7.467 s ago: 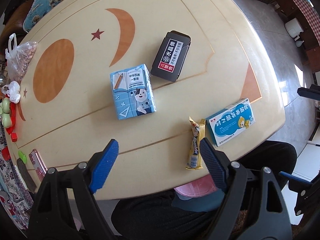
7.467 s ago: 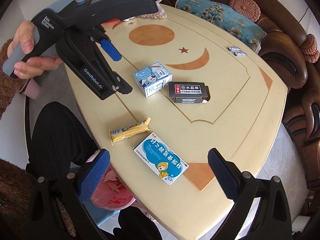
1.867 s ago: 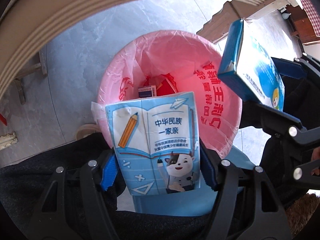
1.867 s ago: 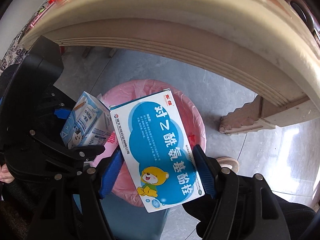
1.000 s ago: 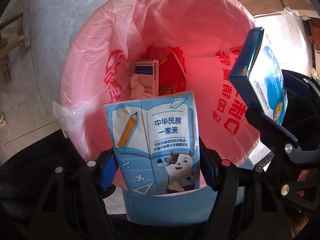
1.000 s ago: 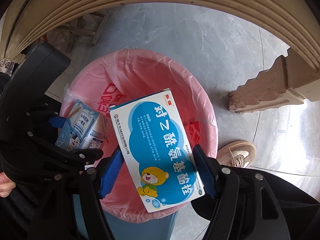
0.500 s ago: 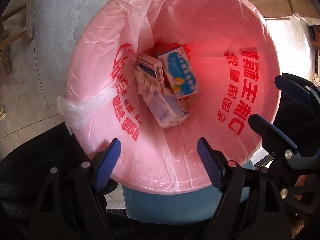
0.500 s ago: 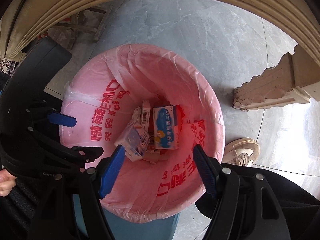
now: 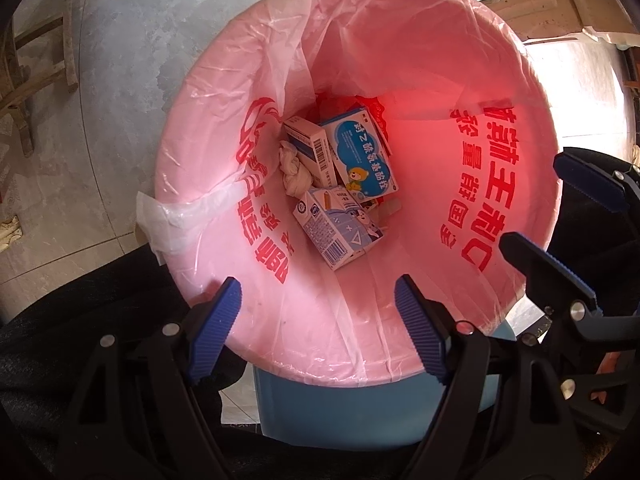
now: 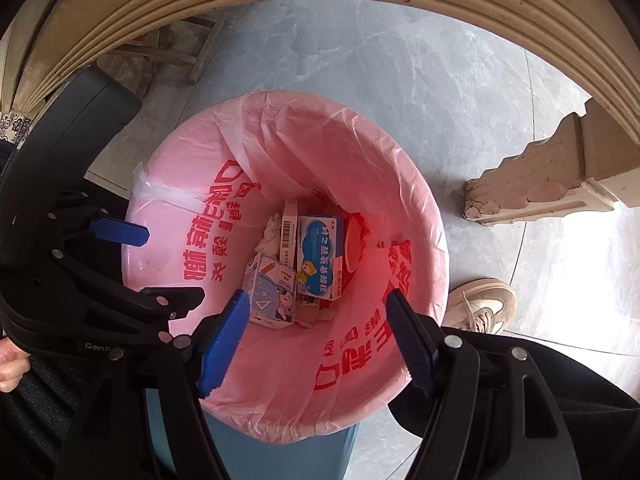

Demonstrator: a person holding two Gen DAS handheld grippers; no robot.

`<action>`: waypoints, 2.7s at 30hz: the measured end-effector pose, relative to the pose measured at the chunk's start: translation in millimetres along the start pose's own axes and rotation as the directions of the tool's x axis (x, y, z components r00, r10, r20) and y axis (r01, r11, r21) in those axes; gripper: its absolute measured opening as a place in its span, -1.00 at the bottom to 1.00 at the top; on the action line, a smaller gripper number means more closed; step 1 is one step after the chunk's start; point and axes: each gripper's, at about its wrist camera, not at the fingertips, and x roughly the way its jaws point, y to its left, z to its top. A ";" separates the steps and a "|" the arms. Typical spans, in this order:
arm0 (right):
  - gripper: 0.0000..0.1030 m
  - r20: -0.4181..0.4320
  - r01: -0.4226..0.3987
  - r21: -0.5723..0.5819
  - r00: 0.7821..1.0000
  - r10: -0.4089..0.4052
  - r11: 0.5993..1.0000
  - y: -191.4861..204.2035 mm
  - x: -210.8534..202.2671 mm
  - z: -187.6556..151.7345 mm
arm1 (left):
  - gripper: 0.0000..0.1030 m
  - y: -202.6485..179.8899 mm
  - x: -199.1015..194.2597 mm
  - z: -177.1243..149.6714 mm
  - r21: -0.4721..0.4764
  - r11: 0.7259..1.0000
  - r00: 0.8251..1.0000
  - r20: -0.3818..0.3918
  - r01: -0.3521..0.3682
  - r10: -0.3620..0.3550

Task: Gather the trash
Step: 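Open both tools over the pink bin to drop the carton and medicine box, then raise both open tools back over the table, then grasp the yellow snack bar with the left tool while the right tool grasps the black box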

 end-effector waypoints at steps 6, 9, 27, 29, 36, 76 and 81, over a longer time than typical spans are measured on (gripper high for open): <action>0.35 0.029 0.017 -0.021 0.999 -0.017 1.000 6.4 -17.6 -5.0 | 0.50 -3.8 -18.5 -12.0 0.022 0.999 0.998 0.064 -0.023 0.022; 0.35 0.061 0.028 -0.041 0.998 -0.026 0.999 13.6 -38.0 -9.6 | 0.50 -9.4 -36.8 -23.5 0.037 0.998 0.993 0.113 -0.043 0.038; 0.79 0.362 -0.047 -0.185 0.925 0.112 0.982 25.1 -340.1 42.6 | 0.64 -24.9 -335.5 -115.1 0.134 0.953 0.836 0.524 -0.271 0.164; 0.79 0.402 -0.032 -0.167 0.910 0.098 0.985 20.6 -374.4 62.5 | 0.64 -26.3 -363.2 -113.5 0.118 0.949 0.826 0.532 -0.291 0.187; 0.79 0.456 0.016 -0.139 0.889 0.050 0.990 19.7 -450.8 128.6 | 0.65 -36.3 -420.1 -98.6 0.133 0.934 0.795 0.572 -0.333 0.202; 0.79 0.042 0.001 0.153 0.999 -0.007 0.988 -17.7 -235.7 353.2 | 0.65 -12.6 -280.3 58.3 0.193 0.954 0.915 0.376 -0.228 0.143; 0.79 0.014 -0.001 0.192 1.000 -0.002 0.981 -21.7 -212.3 375.6 | 0.65 -15.3 -268.3 69.5 0.188 0.952 0.918 0.361 -0.243 0.163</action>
